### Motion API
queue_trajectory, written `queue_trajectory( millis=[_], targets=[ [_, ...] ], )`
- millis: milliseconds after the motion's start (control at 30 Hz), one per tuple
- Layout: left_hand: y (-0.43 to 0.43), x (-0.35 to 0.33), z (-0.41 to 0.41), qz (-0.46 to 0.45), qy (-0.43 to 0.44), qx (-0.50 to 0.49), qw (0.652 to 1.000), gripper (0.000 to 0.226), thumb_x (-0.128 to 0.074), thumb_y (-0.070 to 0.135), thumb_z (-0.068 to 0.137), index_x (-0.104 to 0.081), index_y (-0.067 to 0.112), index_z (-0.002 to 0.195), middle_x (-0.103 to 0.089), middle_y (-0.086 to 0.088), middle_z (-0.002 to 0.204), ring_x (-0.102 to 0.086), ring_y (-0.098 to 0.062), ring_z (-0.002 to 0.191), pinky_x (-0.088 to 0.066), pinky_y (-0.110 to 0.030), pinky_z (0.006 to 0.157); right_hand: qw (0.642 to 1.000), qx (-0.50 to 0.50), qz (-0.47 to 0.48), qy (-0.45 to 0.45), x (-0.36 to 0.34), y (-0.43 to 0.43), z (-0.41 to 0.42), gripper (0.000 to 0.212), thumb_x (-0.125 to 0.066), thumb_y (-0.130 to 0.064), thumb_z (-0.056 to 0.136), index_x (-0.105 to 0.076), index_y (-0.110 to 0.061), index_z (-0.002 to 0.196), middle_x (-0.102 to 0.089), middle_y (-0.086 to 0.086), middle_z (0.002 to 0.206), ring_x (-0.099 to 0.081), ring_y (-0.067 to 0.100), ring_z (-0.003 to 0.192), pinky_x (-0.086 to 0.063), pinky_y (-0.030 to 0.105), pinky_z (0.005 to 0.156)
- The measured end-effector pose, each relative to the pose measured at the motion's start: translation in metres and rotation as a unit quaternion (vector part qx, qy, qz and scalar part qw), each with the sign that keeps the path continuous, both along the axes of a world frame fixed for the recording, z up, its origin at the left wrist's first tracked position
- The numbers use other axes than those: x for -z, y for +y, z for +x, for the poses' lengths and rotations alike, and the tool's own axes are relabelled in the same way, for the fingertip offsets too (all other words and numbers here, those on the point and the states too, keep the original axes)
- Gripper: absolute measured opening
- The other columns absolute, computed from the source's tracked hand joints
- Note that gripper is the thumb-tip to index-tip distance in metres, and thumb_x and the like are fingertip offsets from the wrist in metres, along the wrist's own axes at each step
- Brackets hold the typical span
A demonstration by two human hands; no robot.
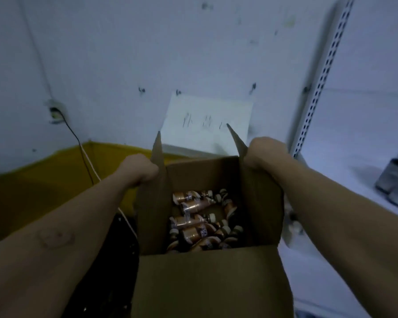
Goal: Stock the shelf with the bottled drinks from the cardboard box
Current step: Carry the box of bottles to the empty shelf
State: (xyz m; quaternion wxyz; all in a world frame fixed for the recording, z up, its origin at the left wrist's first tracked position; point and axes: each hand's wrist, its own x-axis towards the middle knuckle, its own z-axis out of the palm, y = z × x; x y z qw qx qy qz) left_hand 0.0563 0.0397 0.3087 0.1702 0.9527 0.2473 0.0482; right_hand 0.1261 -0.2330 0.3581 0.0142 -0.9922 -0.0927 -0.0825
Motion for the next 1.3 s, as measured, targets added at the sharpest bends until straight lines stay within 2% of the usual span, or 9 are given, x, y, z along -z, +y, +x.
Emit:
queue_trajectory(
  millis=[167,267,433,600,767,933,1033,1133,1300],
  targets=[
    [0.009,-0.122,-0.067,0.01,-0.073,-0.019,0.997,0.017,-0.051,0.017,0.081,-0.056,0.001,0.076,-0.056,-0.014,0.07,-0.053,-0.025,0.055,-0.04,-0.027,0.047,0.998,-0.005,-0.036,-0.047,-0.131,0.025,-0.057,0.011,-0.065,-0.019,0.074,-0.055,-0.016,0.074,-0.053,0.0,0.073,-0.049,0.019,0.058,-0.03,0.028,0.047],
    [0.015,-0.176,-0.12,-0.01,-0.122,-0.034,0.992,0.012,-0.05,0.011,0.082,-0.053,0.001,0.076,-0.054,-0.013,0.067,-0.05,-0.024,0.053,-0.042,-0.03,0.053,0.995,-0.011,-0.046,-0.091,-0.186,0.04,-0.106,0.012,-0.068,-0.019,0.073,-0.057,-0.017,0.074,-0.054,0.0,0.072,-0.05,0.019,0.057,-0.028,0.028,0.047],
    [0.027,-0.245,-0.226,0.017,-0.173,-0.067,0.982,0.01,-0.054,0.009,0.08,-0.057,0.001,0.076,-0.056,-0.013,0.063,-0.052,-0.025,0.047,-0.041,-0.025,0.043,0.987,-0.039,-0.024,-0.154,-0.251,0.066,-0.195,0.025,-0.069,-0.025,0.077,-0.052,-0.013,0.089,-0.052,0.002,0.079,-0.05,0.022,0.064,-0.029,0.032,0.048],
    [0.049,-0.295,-0.336,0.051,-0.212,-0.13,0.967,0.011,-0.059,0.011,0.079,-0.056,0.003,0.072,-0.055,-0.012,0.062,-0.052,-0.022,0.045,-0.041,-0.023,0.039,0.985,-0.083,0.007,-0.151,-0.293,0.096,-0.278,0.033,-0.076,-0.032,0.073,-0.047,-0.017,0.077,-0.052,0.005,0.084,-0.057,0.031,0.088,-0.044,0.039,0.072],
    [0.077,-0.308,-0.46,0.068,-0.193,-0.223,0.953,0.015,-0.065,0.014,0.079,-0.056,0.003,0.074,-0.056,-0.012,0.069,-0.054,-0.021,0.053,-0.039,-0.027,0.042,0.972,-0.183,0.0,-0.146,-0.304,0.141,-0.357,0.035,-0.077,-0.033,0.071,-0.054,-0.014,0.088,-0.056,0.008,0.102,-0.059,0.034,0.101,-0.05,0.044,0.089],
    [0.09,-0.306,-0.59,0.114,-0.149,-0.337,0.923,0.027,-0.069,0.02,0.079,-0.056,0.002,0.095,-0.053,-0.012,0.077,-0.053,-0.024,0.062,-0.042,-0.033,0.055,0.938,-0.313,-0.026,-0.148,-0.297,0.195,-0.439,0.063,-0.076,-0.037,0.078,-0.056,-0.002,0.126,-0.056,0.015,0.129,-0.057,0.033,0.113,-0.048,0.038,0.094],
    [0.085,-0.301,-0.665,0.131,-0.113,-0.406,0.898,0.04,-0.068,0.023,0.082,-0.058,-0.002,0.113,-0.056,-0.016,0.095,-0.056,-0.028,0.072,-0.046,-0.036,0.068,0.909,-0.397,-0.013,-0.127,-0.285,0.227,-0.487,0.062,-0.075,-0.037,0.08,-0.055,0.001,0.125,-0.055,0.016,0.129,-0.057,0.033,0.113,-0.048,0.037,0.092],
    [0.072,-0.289,-0.738,0.164,-0.095,-0.482,0.855,0.047,-0.068,0.026,0.083,-0.058,-0.002,0.119,-0.057,-0.019,0.118,-0.059,-0.034,0.099,-0.045,-0.033,0.074,0.873,-0.478,-0.012,-0.095,-0.273,0.261,-0.534,0.061,-0.075,-0.036,0.08,-0.056,0.004,0.122,-0.057,0.018,0.125,-0.059,0.035,0.11,-0.049,0.04,0.092],
    [0.025,-0.253,-0.847,0.133,-0.078,-0.617,0.771,0.049,-0.068,0.023,0.084,-0.054,-0.003,0.123,-0.055,-0.021,0.122,-0.056,-0.036,0.106,-0.043,-0.037,0.074,0.786,-0.616,-0.012,-0.045,-0.253,0.311,-0.627,0.062,-0.08,-0.036,0.074,-0.056,0.006,0.113,-0.059,0.022,0.117,-0.062,0.041,0.102,-0.051,0.048,0.092]
  ],
)
